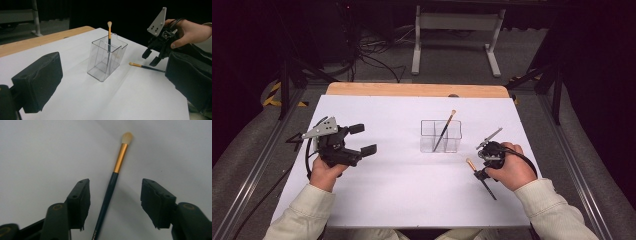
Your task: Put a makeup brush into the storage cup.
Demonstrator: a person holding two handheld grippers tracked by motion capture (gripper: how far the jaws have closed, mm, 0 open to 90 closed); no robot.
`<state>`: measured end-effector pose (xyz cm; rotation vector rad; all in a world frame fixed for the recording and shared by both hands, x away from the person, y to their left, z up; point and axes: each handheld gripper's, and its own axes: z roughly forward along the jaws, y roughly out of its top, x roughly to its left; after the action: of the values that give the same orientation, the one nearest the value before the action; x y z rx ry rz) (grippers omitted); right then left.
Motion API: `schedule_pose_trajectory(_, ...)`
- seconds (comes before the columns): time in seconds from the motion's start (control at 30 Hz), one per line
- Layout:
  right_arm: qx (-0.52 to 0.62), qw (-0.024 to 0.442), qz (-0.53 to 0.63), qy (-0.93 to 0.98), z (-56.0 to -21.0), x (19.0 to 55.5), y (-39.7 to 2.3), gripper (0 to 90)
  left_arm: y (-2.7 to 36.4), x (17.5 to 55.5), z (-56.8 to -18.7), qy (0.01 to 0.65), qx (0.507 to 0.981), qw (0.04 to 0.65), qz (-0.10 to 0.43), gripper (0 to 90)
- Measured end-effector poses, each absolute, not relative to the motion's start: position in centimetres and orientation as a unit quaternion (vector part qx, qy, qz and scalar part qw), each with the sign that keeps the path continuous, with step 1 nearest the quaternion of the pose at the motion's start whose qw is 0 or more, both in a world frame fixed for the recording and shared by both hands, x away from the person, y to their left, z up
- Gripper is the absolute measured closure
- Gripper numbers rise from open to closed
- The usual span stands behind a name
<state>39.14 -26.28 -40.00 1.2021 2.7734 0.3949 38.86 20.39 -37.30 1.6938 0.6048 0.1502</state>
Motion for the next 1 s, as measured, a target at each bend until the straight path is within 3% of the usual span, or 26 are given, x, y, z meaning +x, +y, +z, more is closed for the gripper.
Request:
schedule_pose_trajectory(0.43,0.389,0.034,0.103,0.915,-40.6,39.2,-25.7,64.9,20.4,38.9,-37.3,0.262,0.736,0.620,0.065,2.1)
schedule_pose_trajectory(1.0,0.386,0.028,0.075,0.919,-41.4,39.3,-25.2,76.5,20.4,38.8,-37.2,0.259,0.737,0.621,0.066,2.3)
